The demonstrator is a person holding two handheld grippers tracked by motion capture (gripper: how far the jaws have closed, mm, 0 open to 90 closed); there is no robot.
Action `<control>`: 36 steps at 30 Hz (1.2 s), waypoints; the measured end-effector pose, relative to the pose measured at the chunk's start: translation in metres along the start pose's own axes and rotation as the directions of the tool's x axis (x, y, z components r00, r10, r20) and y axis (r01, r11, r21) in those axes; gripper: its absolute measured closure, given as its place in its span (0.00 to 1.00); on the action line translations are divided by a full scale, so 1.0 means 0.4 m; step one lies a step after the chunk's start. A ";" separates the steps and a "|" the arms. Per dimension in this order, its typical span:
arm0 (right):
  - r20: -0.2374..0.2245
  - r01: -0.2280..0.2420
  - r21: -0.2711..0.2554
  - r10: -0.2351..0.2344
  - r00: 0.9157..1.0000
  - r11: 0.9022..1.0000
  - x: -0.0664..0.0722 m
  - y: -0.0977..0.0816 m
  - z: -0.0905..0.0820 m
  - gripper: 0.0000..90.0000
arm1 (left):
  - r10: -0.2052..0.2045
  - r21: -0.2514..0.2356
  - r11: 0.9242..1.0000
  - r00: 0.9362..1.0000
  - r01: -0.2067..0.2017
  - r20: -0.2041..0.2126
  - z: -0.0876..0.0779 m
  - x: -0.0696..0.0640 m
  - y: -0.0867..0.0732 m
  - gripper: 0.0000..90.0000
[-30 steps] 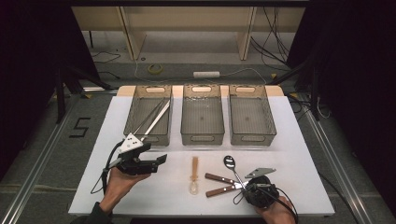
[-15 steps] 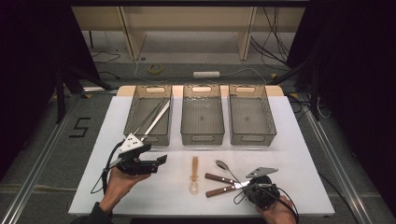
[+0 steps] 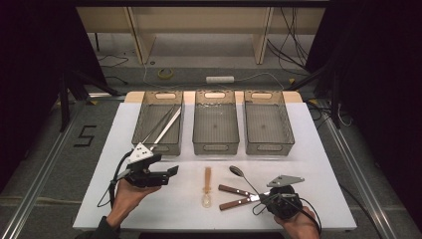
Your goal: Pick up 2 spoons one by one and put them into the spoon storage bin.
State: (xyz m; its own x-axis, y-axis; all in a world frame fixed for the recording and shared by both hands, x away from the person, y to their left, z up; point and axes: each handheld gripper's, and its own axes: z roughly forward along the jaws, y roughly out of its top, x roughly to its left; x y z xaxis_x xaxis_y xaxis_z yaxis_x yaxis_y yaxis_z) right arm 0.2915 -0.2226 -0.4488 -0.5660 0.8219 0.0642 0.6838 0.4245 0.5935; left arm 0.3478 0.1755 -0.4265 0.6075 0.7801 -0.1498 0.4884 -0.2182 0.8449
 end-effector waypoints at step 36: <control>0.040 0.050 -0.179 -0.043 0.998 0.983 -0.068 0.271 0.006 1.00 | -0.029 0.011 1.000 1.000 0.030 -0.005 0.012 -0.024 -0.004 0.23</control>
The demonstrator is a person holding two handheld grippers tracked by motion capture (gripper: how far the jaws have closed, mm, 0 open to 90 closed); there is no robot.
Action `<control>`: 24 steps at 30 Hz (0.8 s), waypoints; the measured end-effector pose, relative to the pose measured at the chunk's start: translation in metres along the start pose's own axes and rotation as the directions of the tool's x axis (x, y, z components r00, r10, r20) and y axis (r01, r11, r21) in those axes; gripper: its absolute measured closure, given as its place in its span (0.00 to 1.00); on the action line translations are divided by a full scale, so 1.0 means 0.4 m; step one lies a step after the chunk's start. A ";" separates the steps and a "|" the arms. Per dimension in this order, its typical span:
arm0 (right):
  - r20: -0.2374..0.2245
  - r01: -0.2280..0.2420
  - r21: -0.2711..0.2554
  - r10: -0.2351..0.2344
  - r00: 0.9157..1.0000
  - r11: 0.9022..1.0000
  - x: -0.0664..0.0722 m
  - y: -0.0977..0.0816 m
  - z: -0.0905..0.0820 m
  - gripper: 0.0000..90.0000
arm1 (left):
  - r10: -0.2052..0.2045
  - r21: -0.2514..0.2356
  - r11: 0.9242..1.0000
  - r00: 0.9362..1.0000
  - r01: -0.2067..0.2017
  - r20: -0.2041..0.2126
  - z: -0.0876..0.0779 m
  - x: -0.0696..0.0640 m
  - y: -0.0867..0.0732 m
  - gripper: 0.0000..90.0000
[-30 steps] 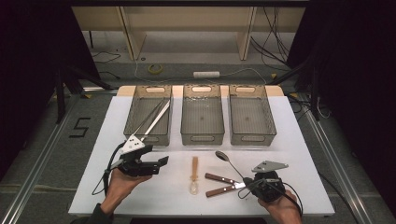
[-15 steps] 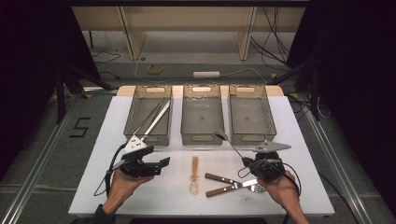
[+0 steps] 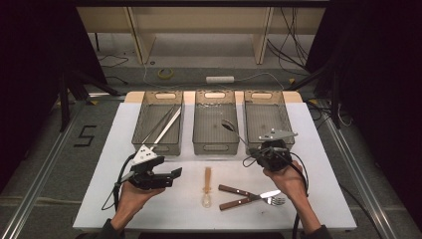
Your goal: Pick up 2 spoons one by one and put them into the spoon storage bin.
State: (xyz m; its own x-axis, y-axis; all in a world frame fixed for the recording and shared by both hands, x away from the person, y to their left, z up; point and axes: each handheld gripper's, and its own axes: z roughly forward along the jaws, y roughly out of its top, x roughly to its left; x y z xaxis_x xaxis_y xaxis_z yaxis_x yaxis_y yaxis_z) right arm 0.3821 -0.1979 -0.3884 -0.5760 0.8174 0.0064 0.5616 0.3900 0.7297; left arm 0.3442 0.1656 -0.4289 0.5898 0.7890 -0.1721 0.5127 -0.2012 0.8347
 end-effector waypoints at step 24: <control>0.037 -0.011 0.021 0.010 0.999 1.000 -0.003 0.175 0.145 1.00 | 0.002 -0.013 1.000 1.000 -0.002 0.000 0.001 -0.019 -0.001 0.22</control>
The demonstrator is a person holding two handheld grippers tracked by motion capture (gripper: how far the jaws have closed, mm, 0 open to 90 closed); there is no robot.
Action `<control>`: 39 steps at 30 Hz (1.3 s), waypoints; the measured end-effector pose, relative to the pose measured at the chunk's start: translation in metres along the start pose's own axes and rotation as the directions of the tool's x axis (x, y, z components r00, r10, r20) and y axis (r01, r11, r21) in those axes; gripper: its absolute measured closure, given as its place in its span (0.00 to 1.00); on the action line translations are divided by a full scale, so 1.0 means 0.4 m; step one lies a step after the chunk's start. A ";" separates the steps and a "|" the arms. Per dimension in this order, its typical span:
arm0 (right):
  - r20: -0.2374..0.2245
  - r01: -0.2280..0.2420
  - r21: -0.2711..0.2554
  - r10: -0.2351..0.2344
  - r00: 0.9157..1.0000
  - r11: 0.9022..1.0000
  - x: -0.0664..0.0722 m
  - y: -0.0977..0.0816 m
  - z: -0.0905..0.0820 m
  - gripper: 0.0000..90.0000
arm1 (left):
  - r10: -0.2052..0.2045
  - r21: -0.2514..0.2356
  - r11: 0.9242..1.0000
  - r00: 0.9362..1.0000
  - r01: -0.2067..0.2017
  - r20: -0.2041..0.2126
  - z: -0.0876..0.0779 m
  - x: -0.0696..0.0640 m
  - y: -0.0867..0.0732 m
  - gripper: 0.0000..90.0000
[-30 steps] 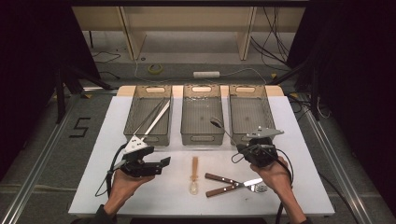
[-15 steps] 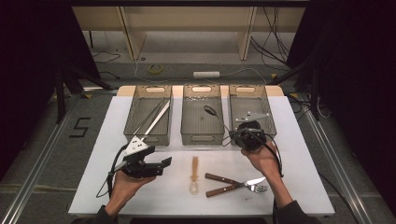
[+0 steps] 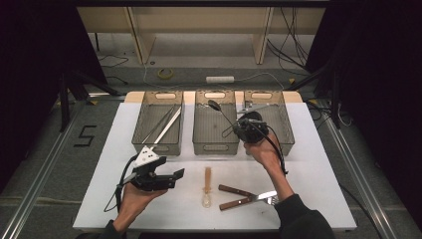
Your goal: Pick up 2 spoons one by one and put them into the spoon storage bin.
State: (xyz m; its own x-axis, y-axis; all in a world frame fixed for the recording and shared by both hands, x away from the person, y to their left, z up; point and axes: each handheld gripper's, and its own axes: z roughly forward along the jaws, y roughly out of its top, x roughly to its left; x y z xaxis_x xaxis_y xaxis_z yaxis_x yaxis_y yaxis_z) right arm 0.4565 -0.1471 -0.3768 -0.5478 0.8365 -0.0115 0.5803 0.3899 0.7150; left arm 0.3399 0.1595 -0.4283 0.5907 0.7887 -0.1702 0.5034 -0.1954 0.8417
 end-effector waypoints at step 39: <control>0.058 -0.072 0.104 0.066 0.996 0.992 0.012 0.091 0.178 1.00 | 0.003 -0.014 1.000 1.000 -0.003 0.001 -0.005 0.000 0.002 0.22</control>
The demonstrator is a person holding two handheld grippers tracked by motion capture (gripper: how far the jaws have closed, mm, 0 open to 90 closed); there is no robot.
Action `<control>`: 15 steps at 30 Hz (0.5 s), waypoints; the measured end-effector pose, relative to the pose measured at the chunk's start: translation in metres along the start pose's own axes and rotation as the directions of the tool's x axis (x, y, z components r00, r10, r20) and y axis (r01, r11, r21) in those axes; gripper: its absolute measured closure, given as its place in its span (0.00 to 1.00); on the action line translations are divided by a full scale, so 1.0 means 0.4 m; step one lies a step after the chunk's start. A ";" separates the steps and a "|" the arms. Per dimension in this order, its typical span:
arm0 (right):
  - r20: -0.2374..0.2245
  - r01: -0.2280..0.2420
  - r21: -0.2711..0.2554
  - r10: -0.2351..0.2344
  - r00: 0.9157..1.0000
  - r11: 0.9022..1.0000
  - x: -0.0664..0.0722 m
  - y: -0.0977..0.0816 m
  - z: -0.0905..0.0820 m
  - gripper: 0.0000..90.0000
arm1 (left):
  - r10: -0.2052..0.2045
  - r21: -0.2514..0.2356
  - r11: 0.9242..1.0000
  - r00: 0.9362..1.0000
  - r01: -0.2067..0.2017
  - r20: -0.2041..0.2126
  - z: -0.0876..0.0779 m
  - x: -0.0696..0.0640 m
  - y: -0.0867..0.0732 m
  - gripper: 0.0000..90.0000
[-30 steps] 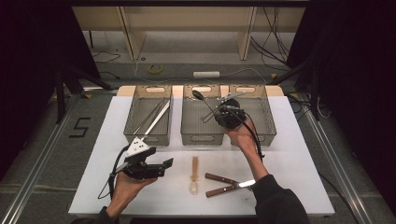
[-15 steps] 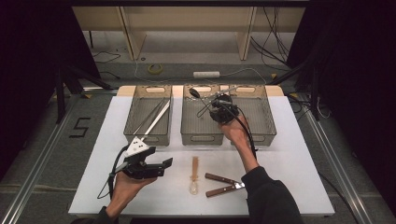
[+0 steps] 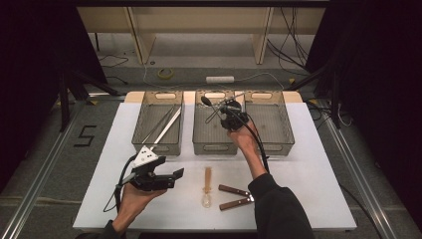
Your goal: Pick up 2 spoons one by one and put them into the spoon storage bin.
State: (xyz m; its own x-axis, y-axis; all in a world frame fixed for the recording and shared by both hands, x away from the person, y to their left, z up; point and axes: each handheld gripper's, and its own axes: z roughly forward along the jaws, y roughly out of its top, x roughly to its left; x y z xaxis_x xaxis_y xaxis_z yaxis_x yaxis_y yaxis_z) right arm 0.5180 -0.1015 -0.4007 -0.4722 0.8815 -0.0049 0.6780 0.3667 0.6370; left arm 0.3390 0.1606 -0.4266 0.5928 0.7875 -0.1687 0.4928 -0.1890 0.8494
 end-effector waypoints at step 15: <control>-0.054 -0.010 -0.030 0.008 0.999 0.999 0.001 0.009 0.000 0.73 | 0.000 -0.003 1.000 1.000 0.000 0.004 -0.004 0.004 0.000 0.22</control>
State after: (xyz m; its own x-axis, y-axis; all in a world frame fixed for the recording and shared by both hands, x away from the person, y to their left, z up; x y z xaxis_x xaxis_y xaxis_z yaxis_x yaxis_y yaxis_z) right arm 0.5204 -0.0999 -0.3984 -0.4963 0.8672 0.0418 0.6652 0.3488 0.6602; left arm 0.3389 0.1627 -0.4259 0.5953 0.7853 -0.1702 0.4905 -0.1873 0.8511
